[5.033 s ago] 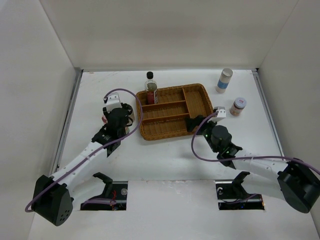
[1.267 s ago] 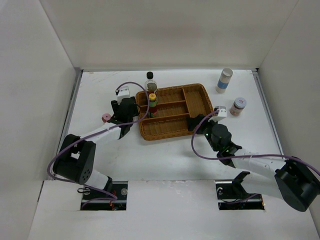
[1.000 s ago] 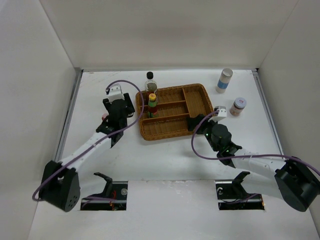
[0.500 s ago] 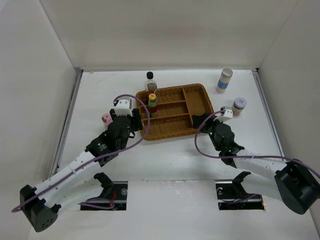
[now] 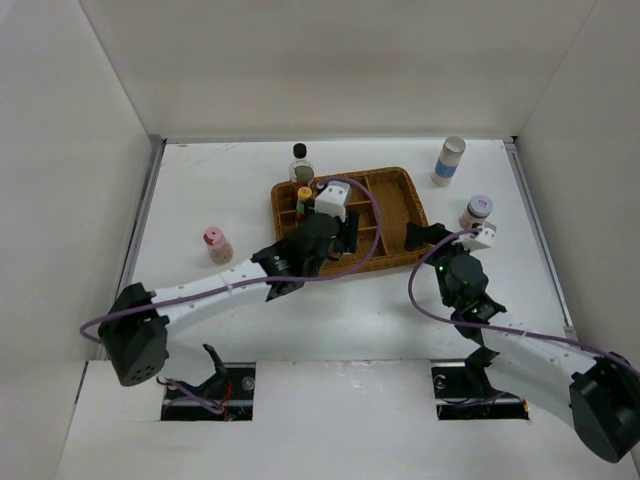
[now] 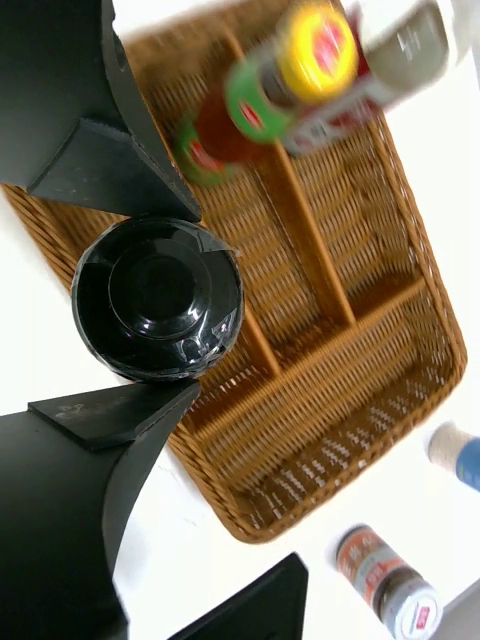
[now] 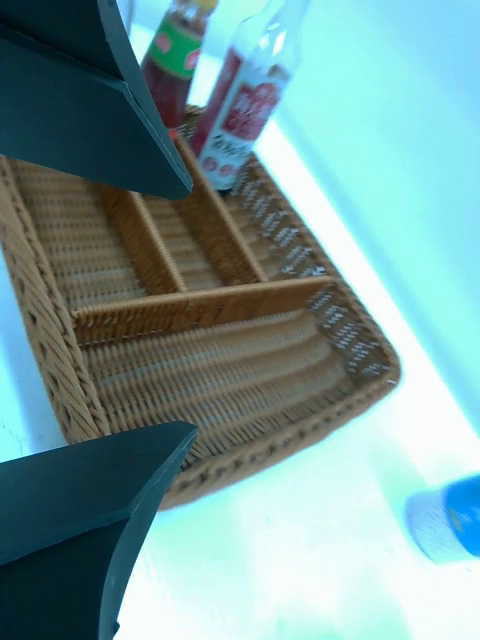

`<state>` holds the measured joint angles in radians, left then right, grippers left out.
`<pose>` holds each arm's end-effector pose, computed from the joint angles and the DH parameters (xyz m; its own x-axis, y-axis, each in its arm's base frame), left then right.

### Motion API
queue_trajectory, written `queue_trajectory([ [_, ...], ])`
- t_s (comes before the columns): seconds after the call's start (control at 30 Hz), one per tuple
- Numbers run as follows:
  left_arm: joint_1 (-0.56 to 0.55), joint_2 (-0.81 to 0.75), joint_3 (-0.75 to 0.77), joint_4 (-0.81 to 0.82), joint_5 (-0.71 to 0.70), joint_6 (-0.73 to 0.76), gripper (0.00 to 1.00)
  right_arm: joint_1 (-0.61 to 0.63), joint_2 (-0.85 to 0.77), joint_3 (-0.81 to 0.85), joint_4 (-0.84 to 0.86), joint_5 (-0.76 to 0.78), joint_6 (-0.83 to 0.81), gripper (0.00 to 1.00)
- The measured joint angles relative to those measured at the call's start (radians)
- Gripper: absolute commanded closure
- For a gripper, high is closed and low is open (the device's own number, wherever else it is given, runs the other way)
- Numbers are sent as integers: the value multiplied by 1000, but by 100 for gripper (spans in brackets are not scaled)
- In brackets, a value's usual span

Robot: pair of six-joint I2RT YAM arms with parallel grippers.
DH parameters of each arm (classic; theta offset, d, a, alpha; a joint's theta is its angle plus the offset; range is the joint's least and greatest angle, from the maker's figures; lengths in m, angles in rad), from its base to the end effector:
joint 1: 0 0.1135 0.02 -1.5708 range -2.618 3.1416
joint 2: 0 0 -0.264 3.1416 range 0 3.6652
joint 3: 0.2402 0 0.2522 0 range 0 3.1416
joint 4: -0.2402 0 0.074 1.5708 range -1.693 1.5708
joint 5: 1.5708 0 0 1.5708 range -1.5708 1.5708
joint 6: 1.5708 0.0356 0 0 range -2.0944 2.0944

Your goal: Organize the condiment bottles

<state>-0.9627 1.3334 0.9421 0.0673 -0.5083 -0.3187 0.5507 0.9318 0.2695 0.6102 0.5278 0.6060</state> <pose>0.1895 -0.2420 0.2987 -0.3148 -0.0269 -0.9488 0.3736 0.9154 -0.1499 0.1775 0.0879 0.2166 -0.0498 0.5468 -0.8358 0.0060 0.8369 0.5473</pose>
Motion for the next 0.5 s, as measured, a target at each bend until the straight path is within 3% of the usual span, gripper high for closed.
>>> queue_trajectory([
  [0.23, 0, 208, 104, 101, 58, 8, 67, 0, -140, -58, -7, 103, 5, 0],
  [0.5, 3, 329, 143, 126, 91, 11, 67, 0, -153, -58, -16, 130, 16, 0],
])
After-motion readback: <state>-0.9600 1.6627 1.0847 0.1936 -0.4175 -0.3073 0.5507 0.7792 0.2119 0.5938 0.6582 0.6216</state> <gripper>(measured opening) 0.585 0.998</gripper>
